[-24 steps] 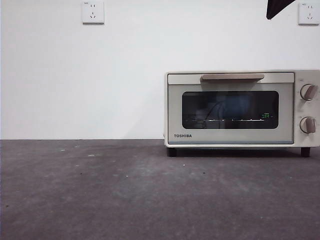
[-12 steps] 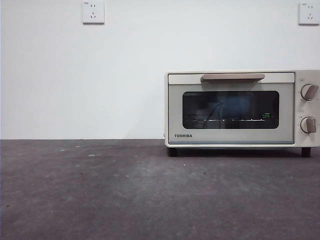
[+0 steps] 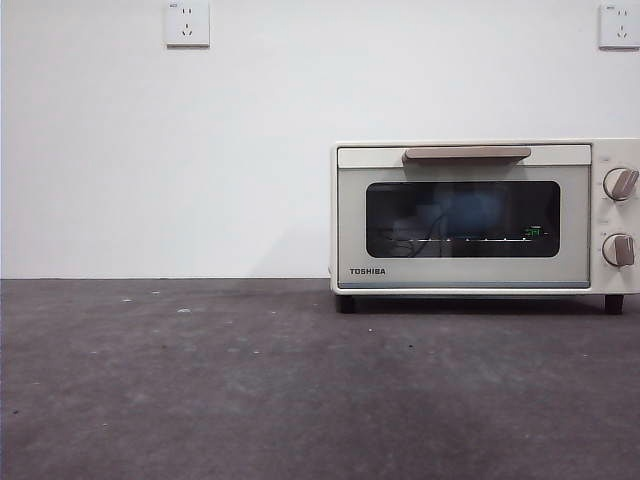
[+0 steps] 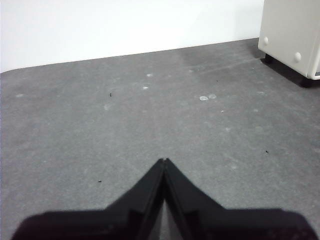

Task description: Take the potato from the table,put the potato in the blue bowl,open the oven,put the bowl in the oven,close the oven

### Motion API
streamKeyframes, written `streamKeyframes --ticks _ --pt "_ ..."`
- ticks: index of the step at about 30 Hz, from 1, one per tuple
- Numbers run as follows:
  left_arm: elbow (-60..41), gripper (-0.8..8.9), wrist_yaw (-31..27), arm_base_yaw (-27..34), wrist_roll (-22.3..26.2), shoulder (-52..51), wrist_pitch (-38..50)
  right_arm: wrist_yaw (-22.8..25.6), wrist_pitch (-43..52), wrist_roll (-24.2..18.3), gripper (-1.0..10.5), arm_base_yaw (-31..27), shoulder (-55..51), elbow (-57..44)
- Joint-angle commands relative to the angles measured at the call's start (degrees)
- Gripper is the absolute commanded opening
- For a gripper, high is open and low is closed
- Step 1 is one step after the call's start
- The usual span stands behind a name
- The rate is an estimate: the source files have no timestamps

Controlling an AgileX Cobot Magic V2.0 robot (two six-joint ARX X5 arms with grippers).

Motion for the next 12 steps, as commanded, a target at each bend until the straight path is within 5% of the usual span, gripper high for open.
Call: streamKeyframes --ticks 1,5,12 --pt "-0.6 -0.04 0.0 0.2 -0.4 0.0 0.4 -1.2 12.1 2.9 0.0 -2.6 -10.7 -17.0" --pt "-0.6 -0.04 0.0 0.2 -0.4 0.0 0.4 -5.6 18.4 4.2 0.0 -6.2 -23.1 -31.5" --pt "-0.6 -0.04 0.0 0.2 -0.4 0.0 0.4 -8.4 16.0 3.1 0.0 -8.1 -29.4 -39.3"
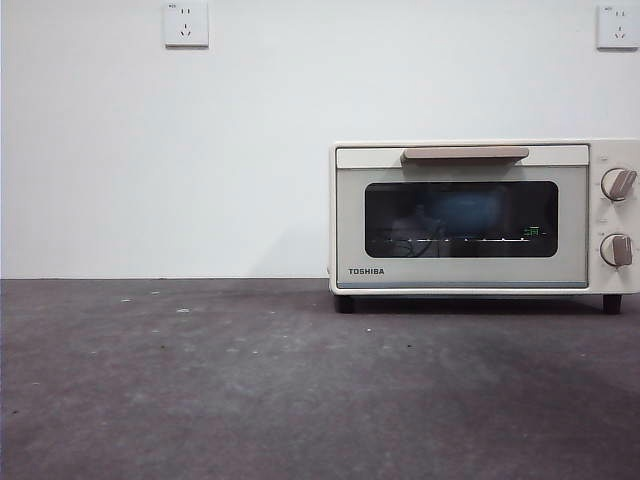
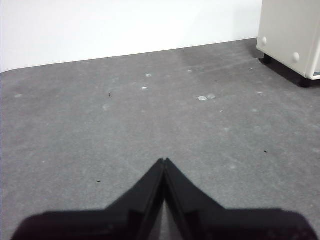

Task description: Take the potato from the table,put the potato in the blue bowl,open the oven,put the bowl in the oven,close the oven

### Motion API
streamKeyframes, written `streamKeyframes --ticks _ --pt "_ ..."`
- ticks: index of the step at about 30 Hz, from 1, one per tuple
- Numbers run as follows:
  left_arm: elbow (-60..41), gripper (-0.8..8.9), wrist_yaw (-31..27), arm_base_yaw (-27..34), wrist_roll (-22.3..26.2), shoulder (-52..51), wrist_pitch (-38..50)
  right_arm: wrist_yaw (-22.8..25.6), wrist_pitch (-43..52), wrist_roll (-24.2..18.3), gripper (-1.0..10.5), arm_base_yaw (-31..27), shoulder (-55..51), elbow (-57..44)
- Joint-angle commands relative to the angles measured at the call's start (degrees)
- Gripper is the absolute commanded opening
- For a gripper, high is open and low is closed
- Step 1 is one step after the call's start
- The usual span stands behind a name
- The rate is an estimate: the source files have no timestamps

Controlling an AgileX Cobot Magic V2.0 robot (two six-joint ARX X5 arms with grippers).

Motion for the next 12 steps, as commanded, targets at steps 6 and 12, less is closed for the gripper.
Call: streamKeyframes --ticks 6,12 --pt "-0.6 -0.04 0.0 0.2 -0.4 0.0 0.4 1.3 -9.0 -3.5 0.0 -0.1 -1.4 -0.9" --pt "-0.6 -0.04 0.0 0.2 -0.4 0.0 0.4 1.3 -19.0 -4.9 0.0 -0.1 -4.9 -0.9"
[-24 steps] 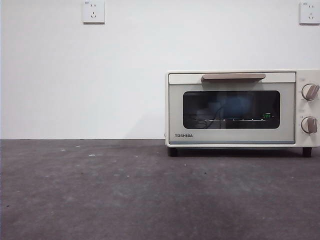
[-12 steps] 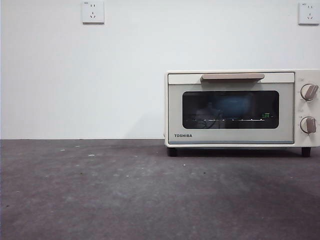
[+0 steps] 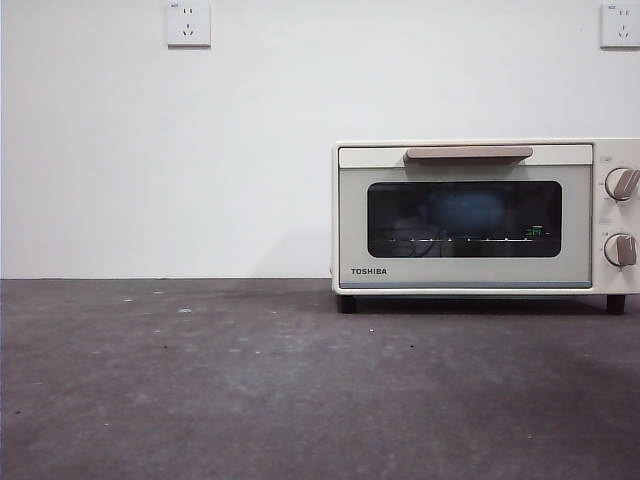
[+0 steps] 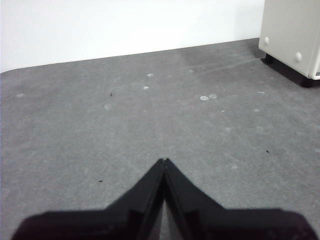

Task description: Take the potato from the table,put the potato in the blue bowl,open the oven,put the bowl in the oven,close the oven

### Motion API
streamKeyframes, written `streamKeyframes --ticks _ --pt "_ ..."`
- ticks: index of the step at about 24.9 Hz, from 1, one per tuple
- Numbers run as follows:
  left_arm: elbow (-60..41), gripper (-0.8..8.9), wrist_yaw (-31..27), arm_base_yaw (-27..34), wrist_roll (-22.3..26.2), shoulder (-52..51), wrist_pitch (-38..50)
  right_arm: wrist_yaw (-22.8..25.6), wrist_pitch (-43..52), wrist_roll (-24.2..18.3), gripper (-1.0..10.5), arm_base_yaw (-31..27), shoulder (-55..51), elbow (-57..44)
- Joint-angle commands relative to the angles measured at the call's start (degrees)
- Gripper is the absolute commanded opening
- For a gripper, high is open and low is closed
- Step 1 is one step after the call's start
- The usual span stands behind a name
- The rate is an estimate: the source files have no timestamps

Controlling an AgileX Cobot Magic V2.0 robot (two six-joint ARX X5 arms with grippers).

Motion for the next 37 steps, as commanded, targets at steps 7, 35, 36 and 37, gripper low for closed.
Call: streamKeyframes --ticks 7,35,36,37 --pt "-0.6 -0.04 0.0 0.2 -0.4 0.0 0.4 0.2 -6.6 -0.8 0.0 -0.1 -0.1 -0.6" --pt "-0.6 -0.04 0.0 0.2 -0.4 0.0 0.4 0.2 -7.4 -0.3 0.0 -0.1 -0.1 -0.6" --pt "-0.6 -0.04 0.0 0.2 -0.4 0.0 0.4 0.2 -7.4 -0.3 0.0 -0.1 -0.1 -0.6" --pt "-0.6 -0.04 0.0 0.2 -0.4 0.0 0.4 0.2 -7.4 -0.3 0.0 -0.1 -0.1 -0.6"
